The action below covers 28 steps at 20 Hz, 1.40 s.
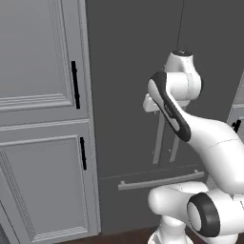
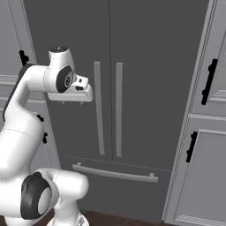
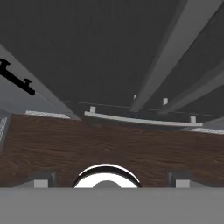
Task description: Take the strawberry from the fridge and place it on top of the pancake, located on the dining counter.
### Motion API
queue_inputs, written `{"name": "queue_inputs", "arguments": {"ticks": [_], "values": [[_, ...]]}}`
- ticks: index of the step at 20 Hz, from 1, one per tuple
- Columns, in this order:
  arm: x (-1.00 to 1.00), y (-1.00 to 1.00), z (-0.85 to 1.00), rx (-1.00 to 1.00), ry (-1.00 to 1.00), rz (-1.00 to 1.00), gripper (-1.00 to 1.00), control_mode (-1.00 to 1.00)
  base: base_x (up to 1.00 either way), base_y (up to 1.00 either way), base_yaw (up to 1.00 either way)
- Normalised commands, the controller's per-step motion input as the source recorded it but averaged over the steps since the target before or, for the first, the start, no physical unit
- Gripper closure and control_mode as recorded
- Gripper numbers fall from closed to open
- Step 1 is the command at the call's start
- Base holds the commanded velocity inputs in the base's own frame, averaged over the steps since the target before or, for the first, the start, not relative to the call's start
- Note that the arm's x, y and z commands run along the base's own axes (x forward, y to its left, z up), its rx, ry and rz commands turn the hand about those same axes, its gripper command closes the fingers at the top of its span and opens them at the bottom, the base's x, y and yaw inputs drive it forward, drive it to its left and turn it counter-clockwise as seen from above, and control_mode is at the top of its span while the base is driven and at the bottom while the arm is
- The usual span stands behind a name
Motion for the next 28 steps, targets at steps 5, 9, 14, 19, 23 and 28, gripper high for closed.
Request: {"name": "queue_inputs", "arguments": {"ticks": [5, 9, 14, 19, 23, 28], "values": [[0.0, 0.0, 0.0, 0.0, 0.0, 0.0, -1.0, 1.0, -0.36, -0.57, -0.06], [0.0, 0.0, 0.0, 0.0, 0.0, 0.0, -1.0, 1.0, -0.04, -0.47, -0.21], [0.0, 0.0, 0.0, 0.0, 0.0, 0.0, -1.0, 1.0, -0.16, 0.07, -0.11], [0.0, 0.0, 0.0, 0.0, 0.0, 0.0, -1.0, 1.0, -0.56, 0.24, 0.0], [0.0, 0.0, 0.0, 0.0, 0.0, 0.0, -1.0, 1.0, -0.4, 0.11, 0.0], [0.15, 0.0, -0.06, 0.0, -0.09, 0.0, -1.0, -1.0, -0.01, 0.0, 0.0]]}}
